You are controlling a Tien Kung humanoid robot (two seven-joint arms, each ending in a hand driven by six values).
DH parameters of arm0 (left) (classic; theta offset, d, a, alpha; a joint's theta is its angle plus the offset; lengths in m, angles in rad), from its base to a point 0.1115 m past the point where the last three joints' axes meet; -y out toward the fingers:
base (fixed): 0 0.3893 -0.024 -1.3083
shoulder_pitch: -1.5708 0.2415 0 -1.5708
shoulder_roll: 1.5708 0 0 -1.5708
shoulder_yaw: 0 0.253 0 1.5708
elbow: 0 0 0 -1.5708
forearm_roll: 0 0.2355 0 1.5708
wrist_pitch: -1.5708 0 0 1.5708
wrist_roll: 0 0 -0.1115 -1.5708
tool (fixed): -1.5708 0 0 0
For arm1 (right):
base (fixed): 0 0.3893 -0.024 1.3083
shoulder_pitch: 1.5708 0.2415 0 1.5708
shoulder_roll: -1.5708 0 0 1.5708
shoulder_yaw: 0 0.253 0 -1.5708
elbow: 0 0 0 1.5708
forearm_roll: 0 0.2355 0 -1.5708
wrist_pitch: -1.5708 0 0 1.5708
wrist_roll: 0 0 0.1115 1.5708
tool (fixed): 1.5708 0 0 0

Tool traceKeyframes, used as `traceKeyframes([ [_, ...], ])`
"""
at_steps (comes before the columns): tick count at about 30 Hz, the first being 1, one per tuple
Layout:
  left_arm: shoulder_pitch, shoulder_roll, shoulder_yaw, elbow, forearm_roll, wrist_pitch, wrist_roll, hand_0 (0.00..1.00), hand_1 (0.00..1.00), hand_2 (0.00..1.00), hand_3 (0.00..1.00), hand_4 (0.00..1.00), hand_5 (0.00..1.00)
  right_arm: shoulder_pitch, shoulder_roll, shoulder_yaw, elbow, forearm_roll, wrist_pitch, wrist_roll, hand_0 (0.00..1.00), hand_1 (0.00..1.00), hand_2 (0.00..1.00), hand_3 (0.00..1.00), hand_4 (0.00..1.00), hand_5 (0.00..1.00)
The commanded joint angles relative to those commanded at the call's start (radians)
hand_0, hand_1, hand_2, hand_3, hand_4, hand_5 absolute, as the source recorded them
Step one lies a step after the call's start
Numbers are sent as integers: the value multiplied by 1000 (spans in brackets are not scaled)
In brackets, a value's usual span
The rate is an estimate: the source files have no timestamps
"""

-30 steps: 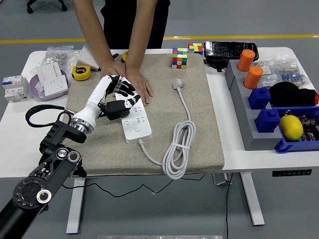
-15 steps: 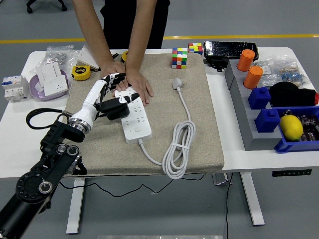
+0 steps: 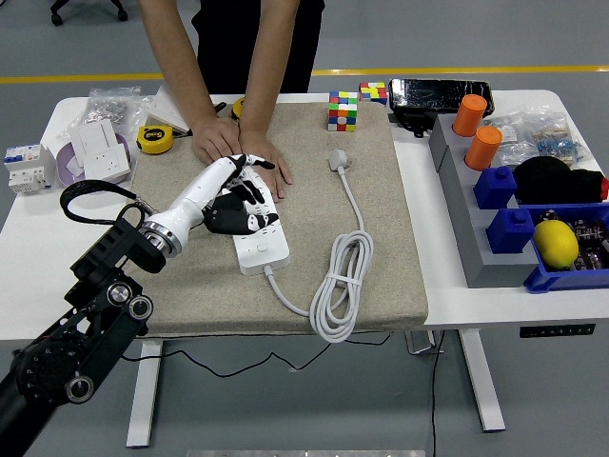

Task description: Pick up the plug,place it near the board,insert it into the board,press the button

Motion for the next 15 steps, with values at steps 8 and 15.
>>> traceKeyframes([
  [8, 2, 7, 55, 41, 148, -64, 64, 175, 38, 156, 687, 505, 2, -4, -1, 2, 0, -6, 1, -2, 819, 745, 741, 757, 998, 798],
  [15, 10, 13, 69, 51, 188, -99, 84, 173, 33, 154, 708, 501, 2, -5, -1, 1, 0, -7, 1, -1, 819, 745, 740, 757, 998, 798],
])
